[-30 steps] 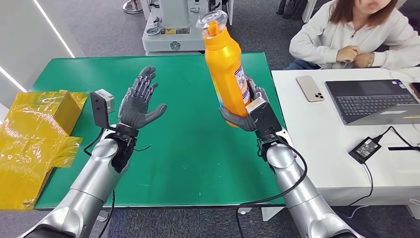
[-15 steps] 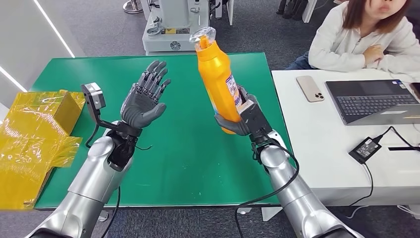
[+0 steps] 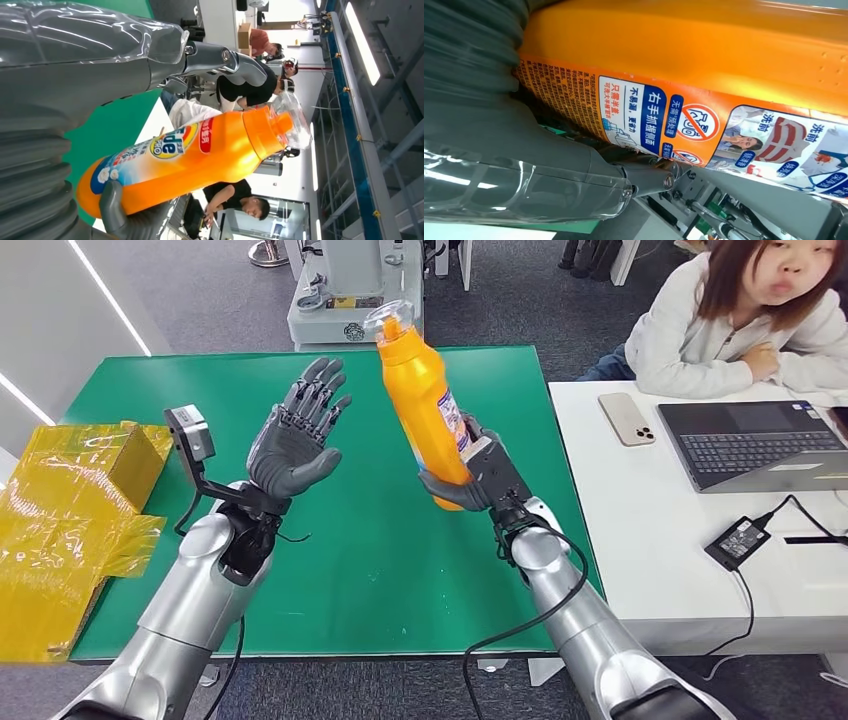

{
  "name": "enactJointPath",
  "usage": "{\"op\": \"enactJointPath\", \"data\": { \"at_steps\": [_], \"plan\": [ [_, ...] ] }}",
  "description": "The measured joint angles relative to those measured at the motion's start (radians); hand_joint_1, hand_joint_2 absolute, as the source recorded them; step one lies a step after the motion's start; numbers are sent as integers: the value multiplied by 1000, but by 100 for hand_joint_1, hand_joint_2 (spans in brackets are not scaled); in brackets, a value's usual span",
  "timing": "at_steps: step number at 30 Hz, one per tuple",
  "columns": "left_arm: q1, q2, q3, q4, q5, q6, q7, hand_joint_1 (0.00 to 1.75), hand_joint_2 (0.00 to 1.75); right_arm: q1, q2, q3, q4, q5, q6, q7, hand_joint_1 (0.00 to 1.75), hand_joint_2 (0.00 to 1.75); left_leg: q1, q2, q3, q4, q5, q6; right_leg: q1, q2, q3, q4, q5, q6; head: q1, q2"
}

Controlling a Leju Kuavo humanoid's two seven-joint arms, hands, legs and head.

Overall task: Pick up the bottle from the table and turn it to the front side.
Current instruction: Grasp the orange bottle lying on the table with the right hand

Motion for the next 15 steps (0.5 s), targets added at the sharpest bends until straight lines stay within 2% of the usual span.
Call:
{"op": "enactJointPath", "data": {
  "at_steps": [9, 15],
  "plan": [
    [0, -5, -31, 0, -12, 1, -35, 0, 175, -29, 27, 10, 3, 11, 61, -6, 162, 175, 0, 0, 0, 0, 0, 0, 0, 0, 0, 0, 0, 0, 0, 0],
    [-2, -2, -29, 19, 61, -22, -15, 0, 175, -46, 38, 23, -8, 17, 117, 12, 162, 175, 0, 0, 0, 0, 0, 0, 0, 0, 0, 0, 0, 0, 0, 0]
  ]
}}
